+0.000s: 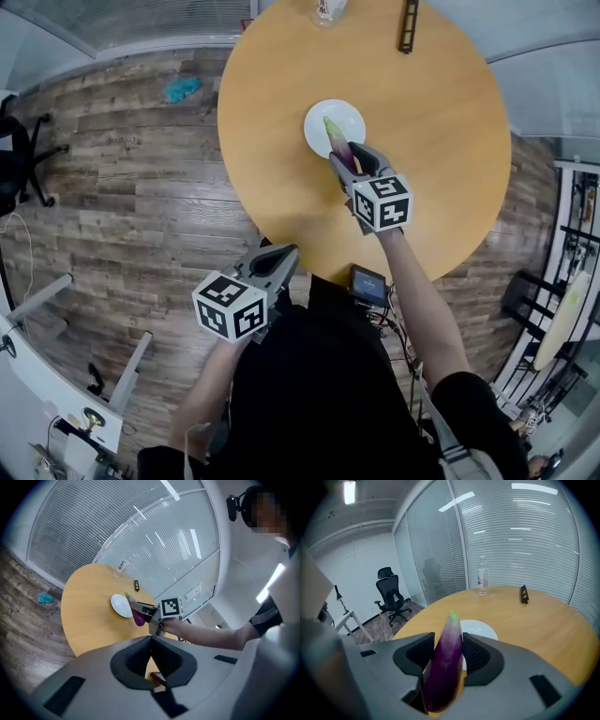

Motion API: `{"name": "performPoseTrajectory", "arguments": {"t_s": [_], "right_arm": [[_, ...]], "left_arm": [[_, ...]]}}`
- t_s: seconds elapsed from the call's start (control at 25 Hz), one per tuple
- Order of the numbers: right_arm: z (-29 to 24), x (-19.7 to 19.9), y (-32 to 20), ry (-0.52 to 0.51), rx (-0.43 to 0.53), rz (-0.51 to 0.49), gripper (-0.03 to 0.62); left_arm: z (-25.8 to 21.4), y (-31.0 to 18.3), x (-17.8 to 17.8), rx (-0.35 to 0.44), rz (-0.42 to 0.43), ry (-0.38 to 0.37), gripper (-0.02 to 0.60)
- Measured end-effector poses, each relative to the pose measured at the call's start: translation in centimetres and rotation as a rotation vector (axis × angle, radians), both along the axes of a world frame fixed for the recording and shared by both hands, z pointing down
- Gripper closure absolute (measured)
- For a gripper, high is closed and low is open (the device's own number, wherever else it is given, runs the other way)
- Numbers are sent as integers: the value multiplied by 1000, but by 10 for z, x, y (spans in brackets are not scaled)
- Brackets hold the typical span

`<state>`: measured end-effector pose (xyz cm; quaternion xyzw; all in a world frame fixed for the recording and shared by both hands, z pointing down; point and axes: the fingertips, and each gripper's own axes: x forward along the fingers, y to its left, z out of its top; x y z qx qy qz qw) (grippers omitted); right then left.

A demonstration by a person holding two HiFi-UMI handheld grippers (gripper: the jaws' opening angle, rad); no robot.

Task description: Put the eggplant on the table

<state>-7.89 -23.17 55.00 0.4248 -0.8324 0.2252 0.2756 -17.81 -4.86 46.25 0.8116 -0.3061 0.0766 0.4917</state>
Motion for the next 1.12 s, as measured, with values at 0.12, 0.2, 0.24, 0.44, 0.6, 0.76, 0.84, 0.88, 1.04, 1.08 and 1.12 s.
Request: {"name": "performPoseTrajectory", "arguments": {"t_s": [0.12, 0.2, 0.24, 0.44, 0.6, 0.76, 0.84, 0.88, 1.04, 1.08, 1.12], "right_arm": [[7, 5, -10, -13, -14, 34, 398], [12, 8, -16, -18, -26, 50, 398], [15, 9, -19, -11, -28, 50, 398], [25, 11, -36, 26, -27, 37, 399], [27, 6, -47, 37, -21, 26, 399], [35, 3, -57, 63, -28, 15, 399], [40, 3, -61, 76, -38, 14, 398], [41, 2, -63, 80, -42, 15, 399], [46, 0, -68, 89, -48, 10, 399], [47, 0, -69, 94, -48, 9, 399], [48, 0, -70, 99, -48, 11, 399]], "left_arm": [[1, 1, -11, -3, -19, -9, 569], [4, 3, -17, -10, -29, -16, 569], [5, 4, -19, -14, -32, -19, 569], [8, 7, -22, -27, -33, -26, 569], [6, 5, -21, -24, -28, -22, 569], [3, 5, -20, -23, -28, -21, 569], [3, 6, -21, -25, -30, -22, 569], [3, 6, -21, -26, -31, -23, 569], [5, 7, -22, -35, -35, -27, 569], [6, 9, -22, -38, -35, -28, 569], [7, 9, -22, -41, -33, -28, 569]]}}
